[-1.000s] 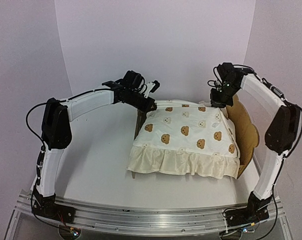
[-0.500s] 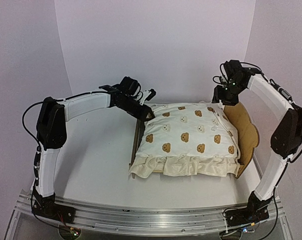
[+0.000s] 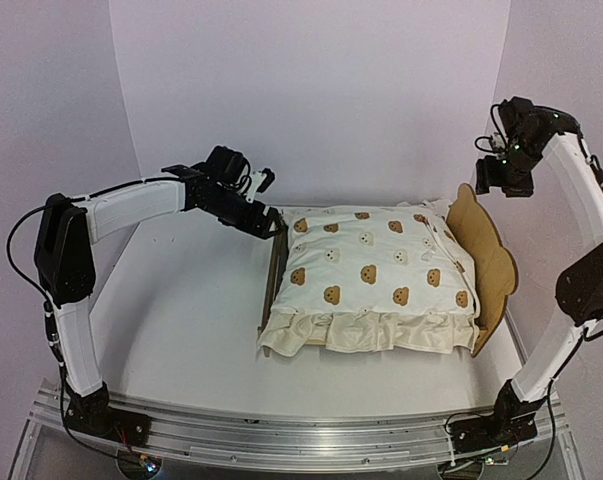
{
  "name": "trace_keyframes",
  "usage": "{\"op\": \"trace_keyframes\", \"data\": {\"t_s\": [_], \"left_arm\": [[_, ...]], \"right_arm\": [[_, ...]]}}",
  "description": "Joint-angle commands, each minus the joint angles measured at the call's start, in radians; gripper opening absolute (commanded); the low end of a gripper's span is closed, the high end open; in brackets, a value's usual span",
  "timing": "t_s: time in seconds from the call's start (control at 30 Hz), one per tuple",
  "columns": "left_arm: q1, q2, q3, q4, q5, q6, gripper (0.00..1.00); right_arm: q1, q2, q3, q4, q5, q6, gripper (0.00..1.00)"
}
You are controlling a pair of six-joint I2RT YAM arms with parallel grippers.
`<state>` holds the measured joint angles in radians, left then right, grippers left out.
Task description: Set up the pet bed
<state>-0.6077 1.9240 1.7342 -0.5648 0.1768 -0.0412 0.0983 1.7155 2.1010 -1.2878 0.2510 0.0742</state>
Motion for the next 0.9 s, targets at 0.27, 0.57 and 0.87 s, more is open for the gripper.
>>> {"op": "trace_keyframes", "data": {"t_s": [0.27, 0.57, 0.87], "left_arm": [[0.013, -0.051, -0.109, 0.000, -0.006, -0.021, 0.91], [0.113, -0.177, -0.236, 0.020, -0.018, 0.030, 0.89], [0.159, -0.253, -0.213, 0.001, 0.008, 0.214, 0.87]], "right_arm": [[-0.089, 0.166, 0.016, -0.123, -0.322, -0.025, 0.30], [0.065, 0.314, 0.183, -0.073, -0.384, 0.054, 0.17], [0.173, 0.356, 0.241, 0.034, -0.265, 0.156, 0.49]]}}
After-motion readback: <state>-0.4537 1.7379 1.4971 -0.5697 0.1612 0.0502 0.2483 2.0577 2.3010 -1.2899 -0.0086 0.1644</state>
